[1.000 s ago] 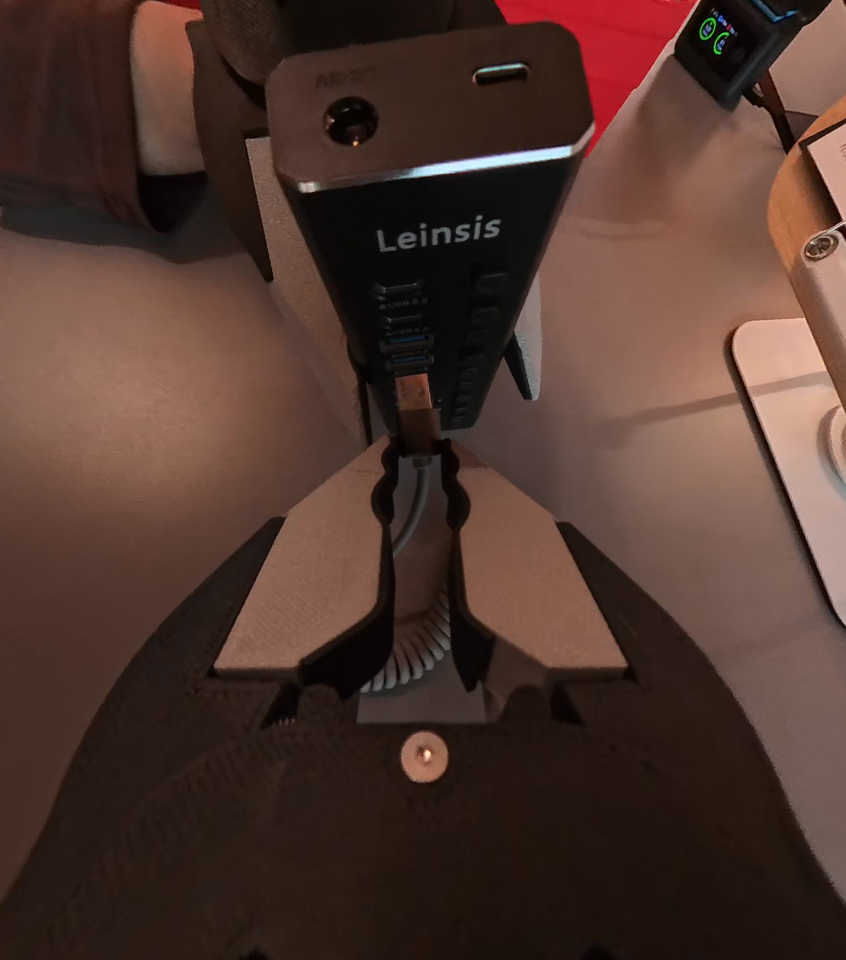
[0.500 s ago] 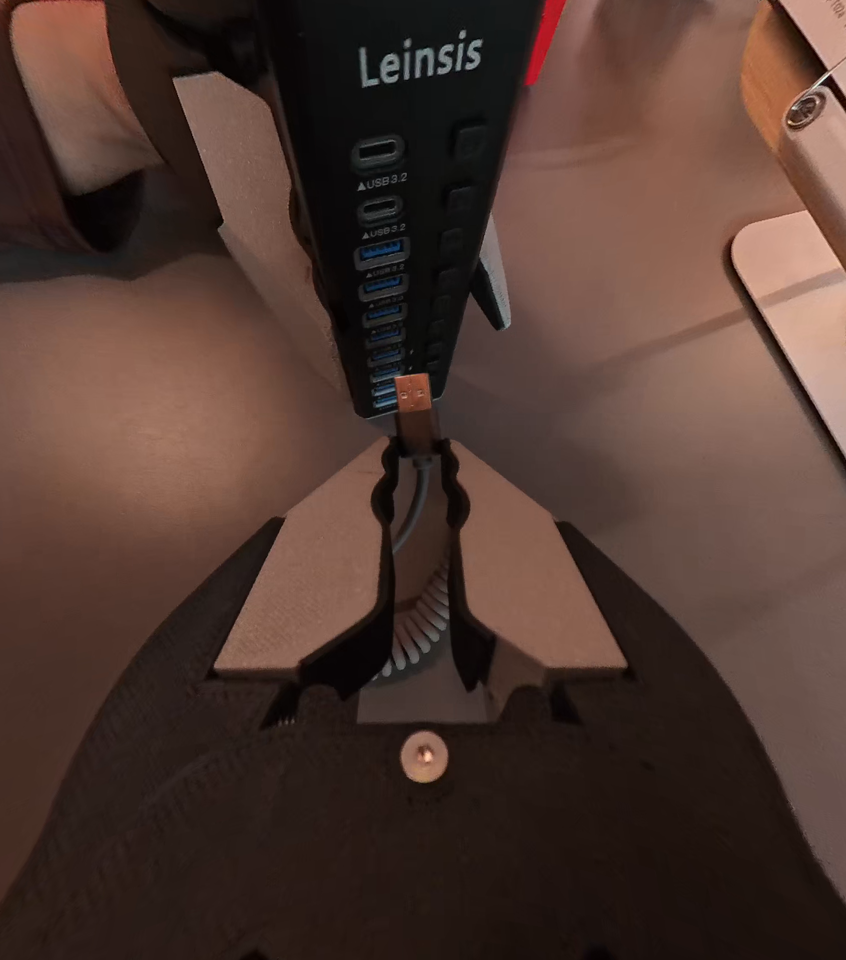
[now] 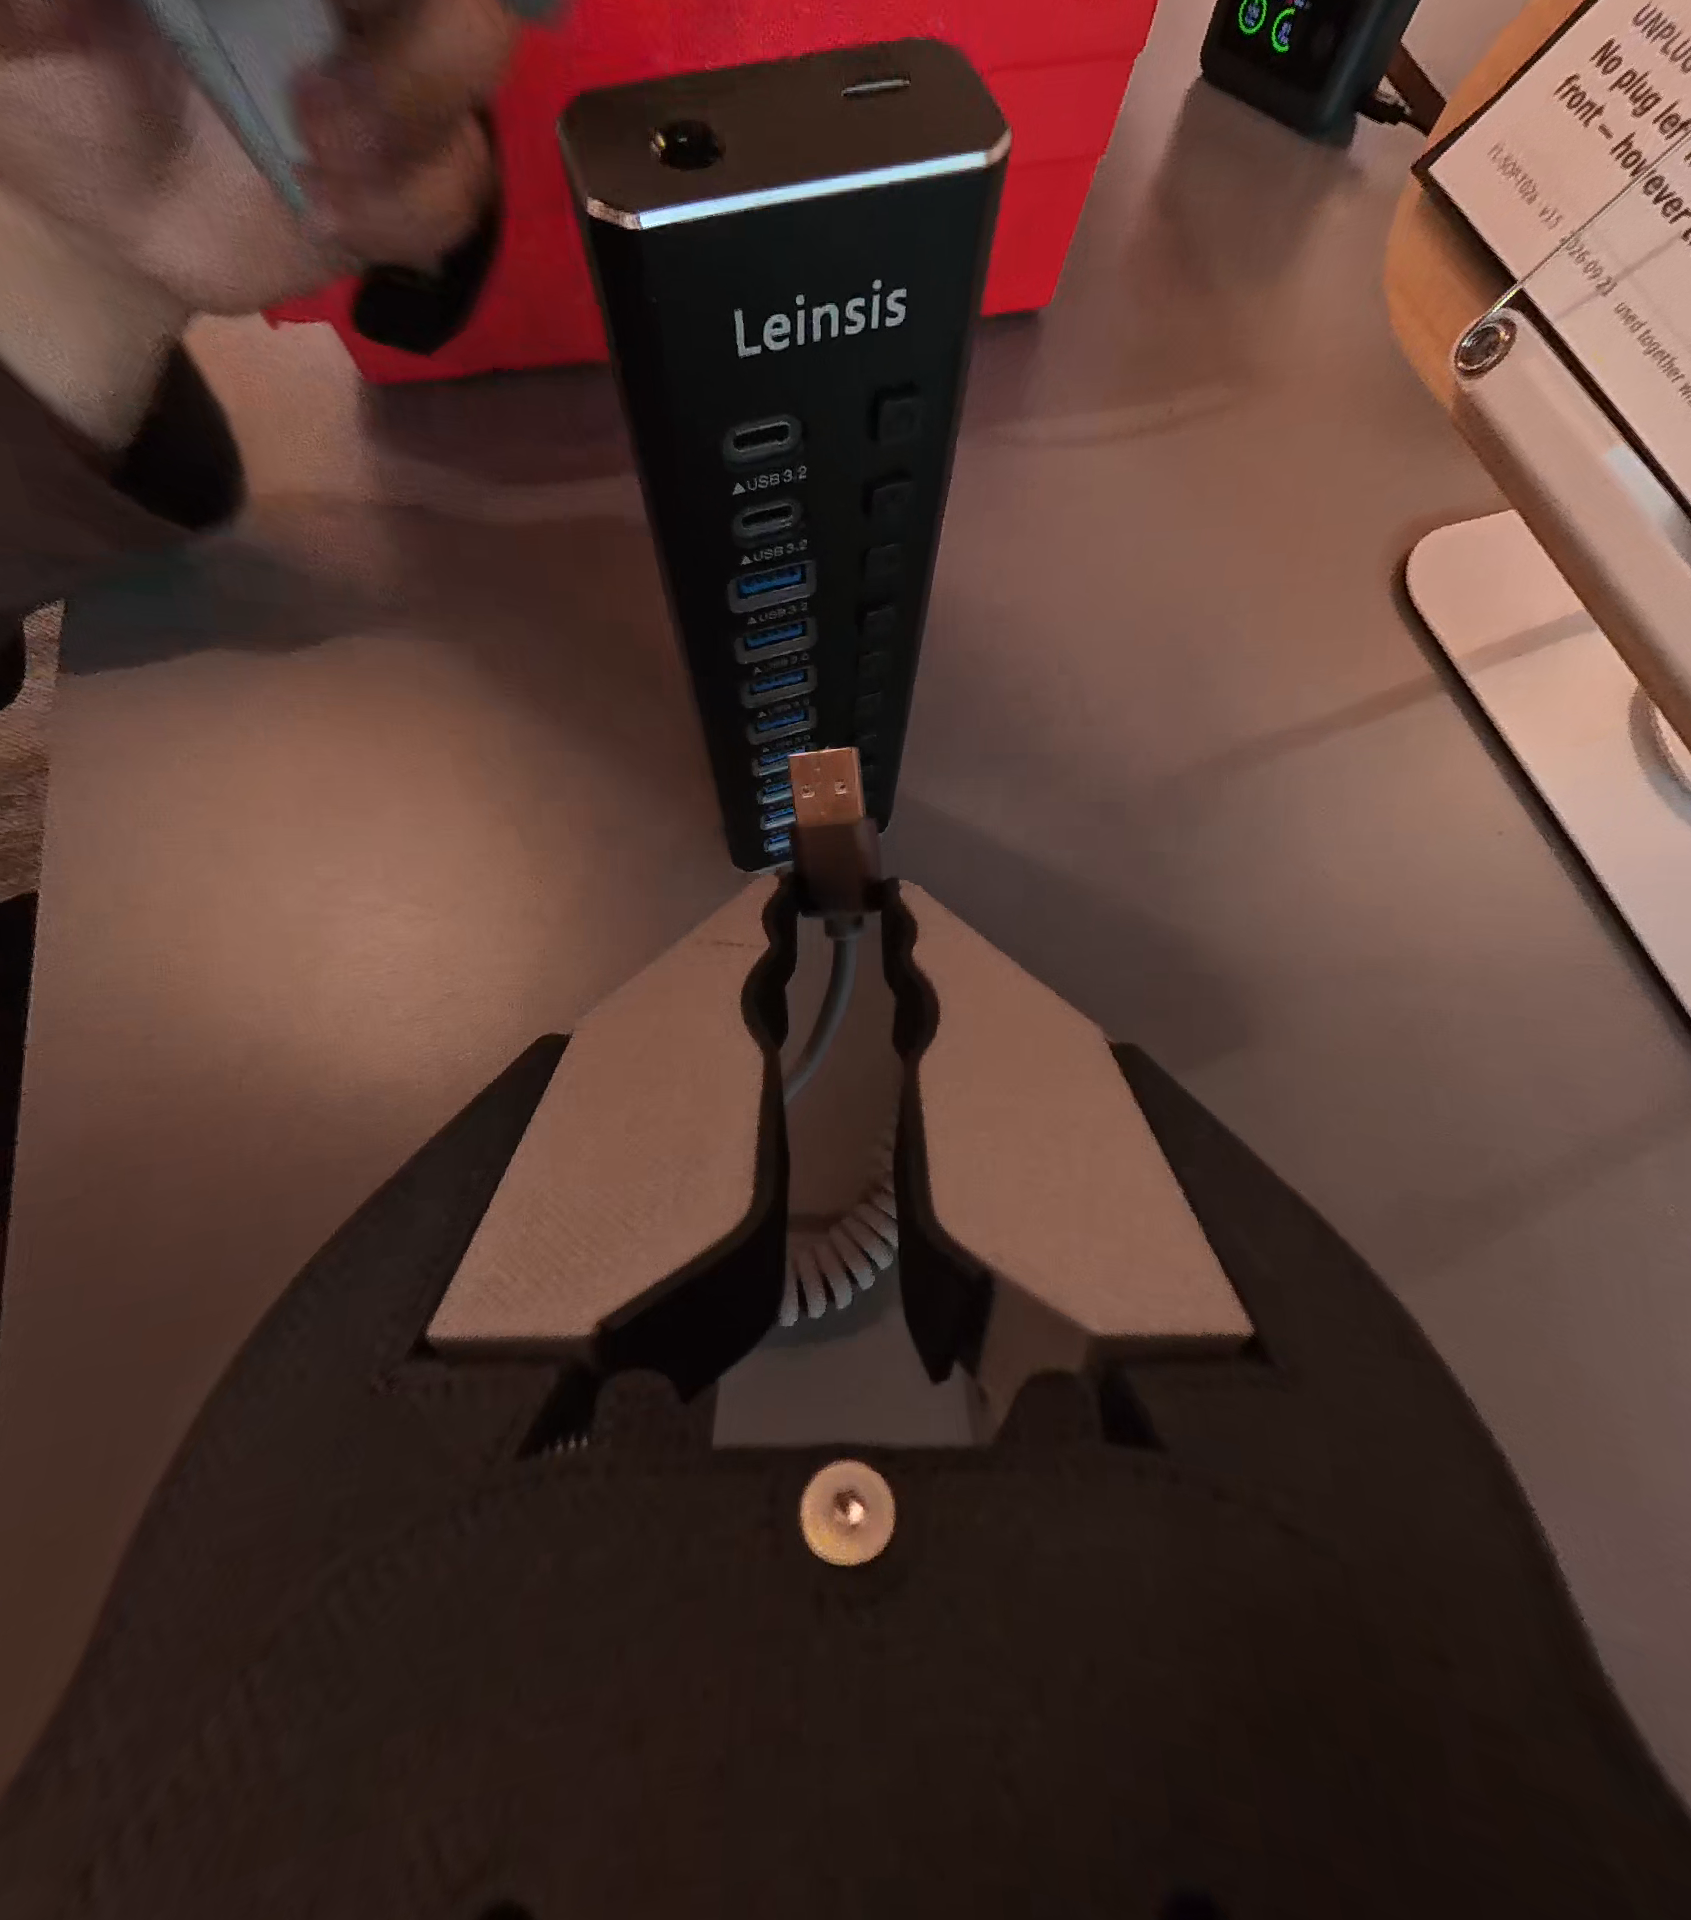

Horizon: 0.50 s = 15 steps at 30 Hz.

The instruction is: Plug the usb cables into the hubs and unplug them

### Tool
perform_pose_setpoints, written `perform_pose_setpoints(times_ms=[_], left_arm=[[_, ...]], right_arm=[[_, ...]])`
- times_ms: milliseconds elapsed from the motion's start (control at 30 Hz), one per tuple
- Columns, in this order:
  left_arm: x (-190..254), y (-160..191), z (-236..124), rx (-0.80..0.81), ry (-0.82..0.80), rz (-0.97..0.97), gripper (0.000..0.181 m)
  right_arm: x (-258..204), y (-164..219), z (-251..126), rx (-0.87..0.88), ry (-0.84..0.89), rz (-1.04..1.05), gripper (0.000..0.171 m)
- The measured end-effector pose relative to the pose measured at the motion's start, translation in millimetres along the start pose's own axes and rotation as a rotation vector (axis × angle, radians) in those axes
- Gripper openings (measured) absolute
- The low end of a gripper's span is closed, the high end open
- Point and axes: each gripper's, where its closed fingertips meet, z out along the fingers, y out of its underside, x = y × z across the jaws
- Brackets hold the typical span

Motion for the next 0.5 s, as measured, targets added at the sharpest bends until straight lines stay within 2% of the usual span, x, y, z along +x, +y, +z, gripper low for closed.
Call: perform_pose_setpoints(times_ms=[67,100,133,233,500], left_arm=[[10.3,-22.1,-8.2,0.041,-0.099,0.110,0.013],[18.5,-28.3,-6.5,0.028,-0.131,0.176,0.011],[30.4,-27.5,-0.3,-0.032,-0.124,0.243,0.014],[65.6,7.5,21.4,-0.374,0.001,0.379,0.049],[88.7,56.6,39.6,-0.701,0.062,0.747,0.046]], right_arm=[[-0.1,-0.2,-1.3,-0.002,0.004,-0.005,0.013],[-1.5,-1.1,-2.0,0.001,0.000,-0.012,0.013],[-3.7,-2.2,-2.9,0.004,-0.008,-0.021,0.013],[-16.8,-7.0,-7.5,0.023,-0.058,-0.082,0.013],[-54.7,-9.1,-20.3,0.048,-0.195,-0.237,0.013]])
